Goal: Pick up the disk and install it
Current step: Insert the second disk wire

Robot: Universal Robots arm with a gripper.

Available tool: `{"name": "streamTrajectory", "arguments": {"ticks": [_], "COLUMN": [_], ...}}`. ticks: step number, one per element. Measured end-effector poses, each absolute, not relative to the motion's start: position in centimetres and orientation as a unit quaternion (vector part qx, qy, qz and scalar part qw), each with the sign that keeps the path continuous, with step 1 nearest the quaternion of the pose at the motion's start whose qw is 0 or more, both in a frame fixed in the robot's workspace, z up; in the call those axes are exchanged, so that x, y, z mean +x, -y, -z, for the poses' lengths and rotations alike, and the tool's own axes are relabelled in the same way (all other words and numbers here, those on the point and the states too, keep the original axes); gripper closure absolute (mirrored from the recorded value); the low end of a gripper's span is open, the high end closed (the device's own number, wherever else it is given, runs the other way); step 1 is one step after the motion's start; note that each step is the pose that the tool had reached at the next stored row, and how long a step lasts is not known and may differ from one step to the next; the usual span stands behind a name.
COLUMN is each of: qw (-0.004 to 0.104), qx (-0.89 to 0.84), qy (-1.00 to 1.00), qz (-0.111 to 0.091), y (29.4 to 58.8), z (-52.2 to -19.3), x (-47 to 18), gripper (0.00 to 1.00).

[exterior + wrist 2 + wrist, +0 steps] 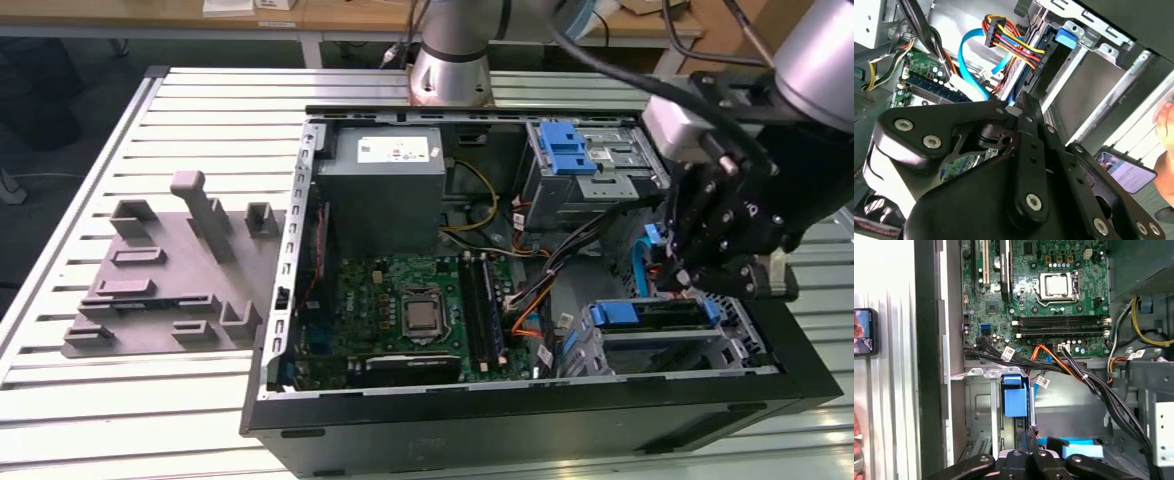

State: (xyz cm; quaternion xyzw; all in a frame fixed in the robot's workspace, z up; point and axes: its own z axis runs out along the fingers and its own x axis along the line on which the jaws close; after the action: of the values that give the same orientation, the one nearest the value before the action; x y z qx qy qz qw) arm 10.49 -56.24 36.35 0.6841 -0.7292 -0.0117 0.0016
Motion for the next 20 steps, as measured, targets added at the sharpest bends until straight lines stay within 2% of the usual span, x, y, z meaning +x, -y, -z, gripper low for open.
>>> {"name": "streamTrajectory", "arguments": {"ticks": [8, 15, 20], "qw": [0.002, 0.007, 0.002], "qx": [0.684, 0.684, 0.684], "qy": [0.729, 0.729, 0.729], "qz": [0.012, 0.004, -0.006], "y": [55.9, 54.3, 53.7], "z": [-38.9, -39.0, -39.0], "x": [10.5, 10.0, 9.2], "gripper": [0.89, 0.89, 0.89]}}
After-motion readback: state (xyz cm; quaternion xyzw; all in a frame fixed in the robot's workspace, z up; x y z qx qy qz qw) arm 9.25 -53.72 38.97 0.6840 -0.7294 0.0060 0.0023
